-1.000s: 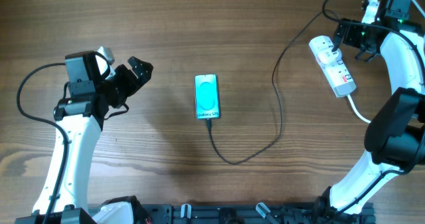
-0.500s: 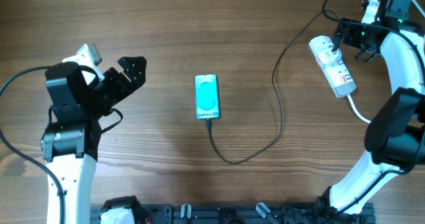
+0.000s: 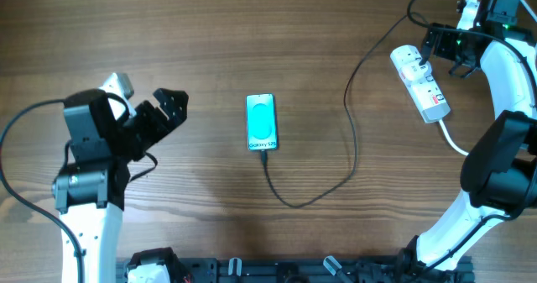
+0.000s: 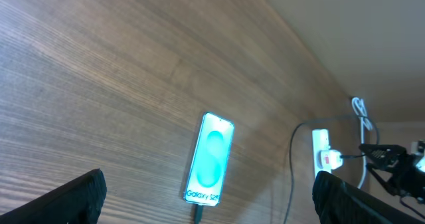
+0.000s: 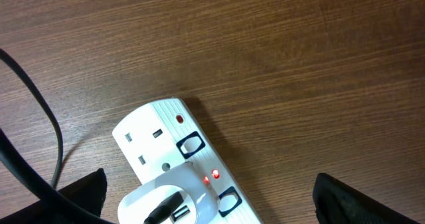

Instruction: Plug charger to phone and switch on socket

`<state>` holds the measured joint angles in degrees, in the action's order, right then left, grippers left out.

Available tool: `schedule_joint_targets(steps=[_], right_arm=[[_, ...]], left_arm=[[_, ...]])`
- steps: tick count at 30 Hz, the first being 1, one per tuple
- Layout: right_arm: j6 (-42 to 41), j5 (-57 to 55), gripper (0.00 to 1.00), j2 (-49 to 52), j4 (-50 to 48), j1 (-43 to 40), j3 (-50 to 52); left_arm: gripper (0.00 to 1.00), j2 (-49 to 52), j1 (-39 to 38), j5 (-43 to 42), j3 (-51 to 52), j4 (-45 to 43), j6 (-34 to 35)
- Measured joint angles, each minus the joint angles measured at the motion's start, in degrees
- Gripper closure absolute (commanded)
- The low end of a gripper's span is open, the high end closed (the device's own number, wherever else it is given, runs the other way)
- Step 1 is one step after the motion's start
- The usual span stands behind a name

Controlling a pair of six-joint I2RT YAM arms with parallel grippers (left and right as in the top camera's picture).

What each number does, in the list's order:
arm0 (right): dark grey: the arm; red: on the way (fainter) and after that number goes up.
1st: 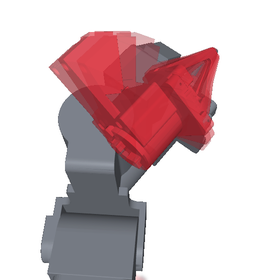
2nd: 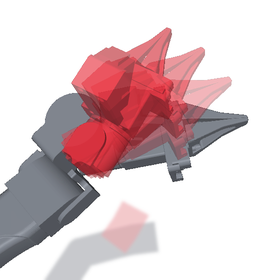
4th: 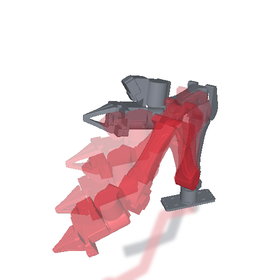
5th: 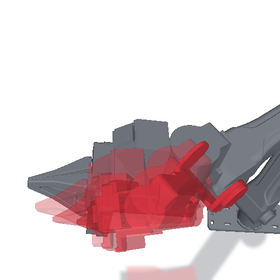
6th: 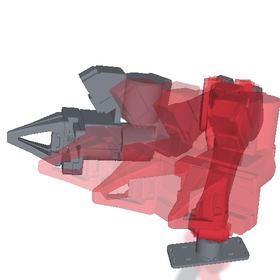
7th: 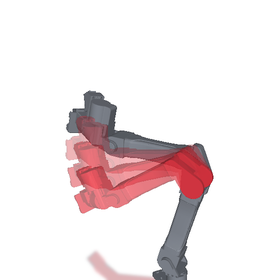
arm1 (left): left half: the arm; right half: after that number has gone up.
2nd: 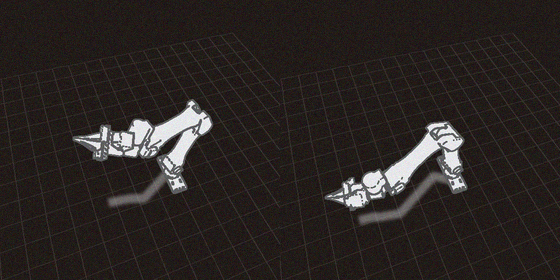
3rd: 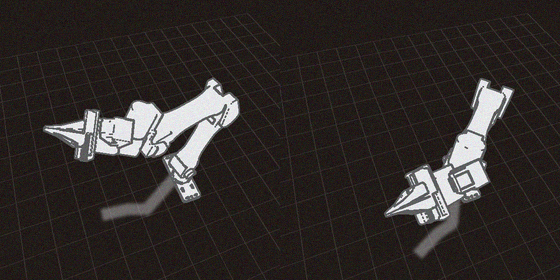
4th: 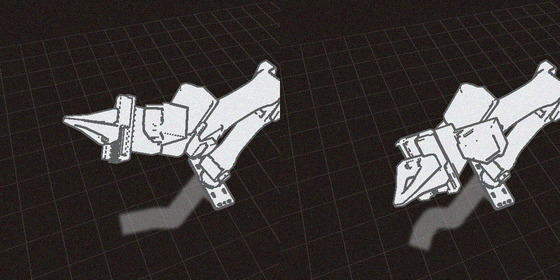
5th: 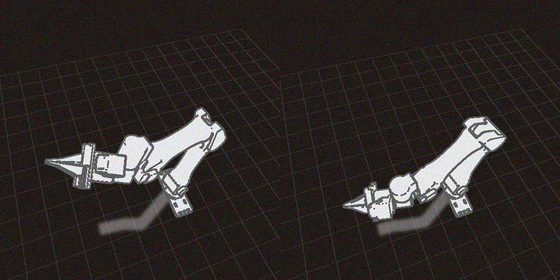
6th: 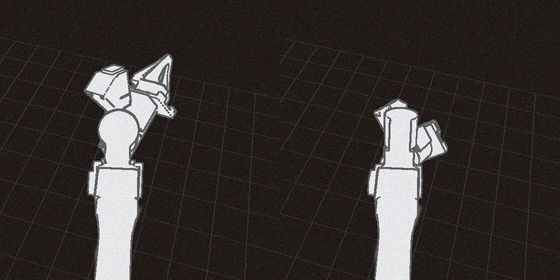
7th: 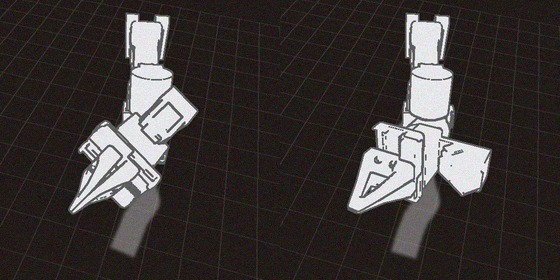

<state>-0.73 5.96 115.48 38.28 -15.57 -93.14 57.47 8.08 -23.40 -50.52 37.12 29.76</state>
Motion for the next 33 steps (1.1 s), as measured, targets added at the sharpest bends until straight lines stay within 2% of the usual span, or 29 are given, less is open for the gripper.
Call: schedule_joint_targets(steps=[2, 4, 6, 11, 15, 29, 33], right_arm=[[0.00, -0.02, 0.00, 0.00, -0.02, 0.00, 0.00], [0.00, -0.02, 0.00, 0.00, -0.02, 0.00, 0.00], [0.00, 0.00, 0.00, 0.00, -0.02, 0.00, 0.00], [0.00, -0.02, 0.00, 0.00, -0.04, 0.00, 0.00], [0.00, -0.02, 0.00, 0.00, -0.09, 0.00, 0.00], [0.00, 0.00, 0.01, 0.00, -0.04, 0.00, 0.00], [0.00, -0.02, 0.00, 0.00, -0.04, 0.00, 0.00]], left_arm=[[0.00, -1.09, -0.02, 0.42, 4.15, -1.55, -0.07], [0.00, -1.75, -0.02, 0.66, 9.33, -7.13, -0.15], [0.00, -2.82, 0.00, 0.46, 14.99, -16.09, -0.22], [0.00, -7.82, -0.98, -0.48, 31.06, -44.74, -0.39], [0.00, -11.69, -2.40, -0.66, 40.63, -60.35, -0.55], [0.00, -19.10, -2.43, -0.66, 49.05, -60.24, -2.73], [0.00, -20.24, -2.43, -0.63, 49.66, -57.55, -3.13]])
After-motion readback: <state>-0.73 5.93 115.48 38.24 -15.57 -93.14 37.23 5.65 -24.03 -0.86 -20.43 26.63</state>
